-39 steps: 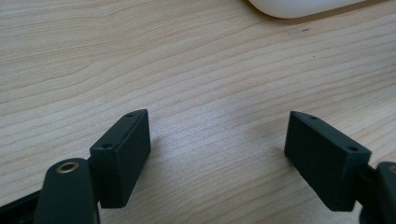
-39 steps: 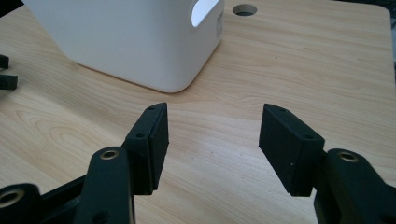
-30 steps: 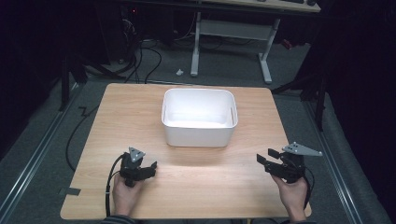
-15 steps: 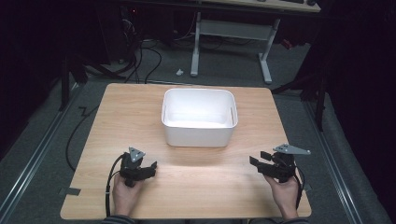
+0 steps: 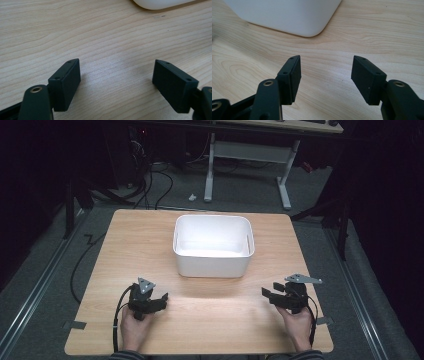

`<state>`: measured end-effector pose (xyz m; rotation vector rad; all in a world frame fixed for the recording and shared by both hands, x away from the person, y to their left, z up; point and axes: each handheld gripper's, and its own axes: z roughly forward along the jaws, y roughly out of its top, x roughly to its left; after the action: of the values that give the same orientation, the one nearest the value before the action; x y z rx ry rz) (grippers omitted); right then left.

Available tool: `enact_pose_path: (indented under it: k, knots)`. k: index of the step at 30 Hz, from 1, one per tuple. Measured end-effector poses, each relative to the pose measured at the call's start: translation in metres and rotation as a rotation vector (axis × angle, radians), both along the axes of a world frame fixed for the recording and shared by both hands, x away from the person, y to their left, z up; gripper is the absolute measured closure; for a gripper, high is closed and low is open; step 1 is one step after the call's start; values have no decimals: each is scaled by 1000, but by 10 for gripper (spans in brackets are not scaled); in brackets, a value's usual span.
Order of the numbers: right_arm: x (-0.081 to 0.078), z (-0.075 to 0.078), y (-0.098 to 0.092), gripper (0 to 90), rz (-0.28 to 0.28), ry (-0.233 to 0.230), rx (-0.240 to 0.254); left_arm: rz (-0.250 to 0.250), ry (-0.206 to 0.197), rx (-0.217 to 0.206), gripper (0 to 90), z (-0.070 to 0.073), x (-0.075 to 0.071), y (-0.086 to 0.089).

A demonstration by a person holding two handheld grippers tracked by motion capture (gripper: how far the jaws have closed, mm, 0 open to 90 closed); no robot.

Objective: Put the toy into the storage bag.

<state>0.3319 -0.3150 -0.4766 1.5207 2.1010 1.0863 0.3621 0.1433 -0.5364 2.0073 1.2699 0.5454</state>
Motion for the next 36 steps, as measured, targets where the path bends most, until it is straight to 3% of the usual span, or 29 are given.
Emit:
enact_pose_path:
  k: [5, 12, 36]
  knots:
    - [3, -7, 1, 401, -10, -7, -13, 0, 0, 0, 230, 0, 0, 0]
    - [7, -19, 7, 395, -4, -27, -76, 0, 0, 0, 230, 0, 0, 0]
    - [20, -39, 16, 406, -46, -34, -102, 0, 0, 1, 229, 0, 0, 0]
